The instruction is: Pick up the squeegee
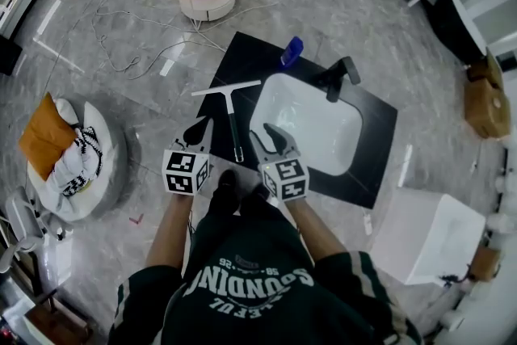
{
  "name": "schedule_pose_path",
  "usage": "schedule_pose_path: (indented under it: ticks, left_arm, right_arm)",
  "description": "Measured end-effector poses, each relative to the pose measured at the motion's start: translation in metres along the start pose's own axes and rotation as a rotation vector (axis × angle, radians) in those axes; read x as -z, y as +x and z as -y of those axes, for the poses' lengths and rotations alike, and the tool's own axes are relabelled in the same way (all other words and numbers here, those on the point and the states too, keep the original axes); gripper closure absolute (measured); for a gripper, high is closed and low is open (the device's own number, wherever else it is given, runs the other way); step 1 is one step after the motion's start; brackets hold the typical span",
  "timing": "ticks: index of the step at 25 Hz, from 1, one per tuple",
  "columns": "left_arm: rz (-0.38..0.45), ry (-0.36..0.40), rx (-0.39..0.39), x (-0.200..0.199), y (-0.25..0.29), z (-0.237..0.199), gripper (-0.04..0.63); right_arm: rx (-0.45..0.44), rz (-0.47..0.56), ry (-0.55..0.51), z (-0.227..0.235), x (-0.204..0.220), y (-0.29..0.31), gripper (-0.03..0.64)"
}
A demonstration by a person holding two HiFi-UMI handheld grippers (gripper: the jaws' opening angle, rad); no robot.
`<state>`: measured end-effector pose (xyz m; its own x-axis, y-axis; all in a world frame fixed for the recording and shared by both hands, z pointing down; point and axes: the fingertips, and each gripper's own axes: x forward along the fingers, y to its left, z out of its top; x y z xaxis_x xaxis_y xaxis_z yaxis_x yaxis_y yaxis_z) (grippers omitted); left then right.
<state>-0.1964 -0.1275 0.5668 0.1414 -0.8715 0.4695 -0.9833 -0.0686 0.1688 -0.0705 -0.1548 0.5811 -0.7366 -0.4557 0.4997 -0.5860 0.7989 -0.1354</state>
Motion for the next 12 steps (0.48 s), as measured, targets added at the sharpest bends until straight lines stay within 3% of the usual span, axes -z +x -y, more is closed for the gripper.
schedule_pose_path:
  ticks: [12]
  left_arm:
    - [-0.053,-0.064,-0.039,0.038,-0.010,-0.029,0.594]
  right_arm:
    - [-0.058,-0.091,-0.004,-0.025,0.028,0.055,0.460]
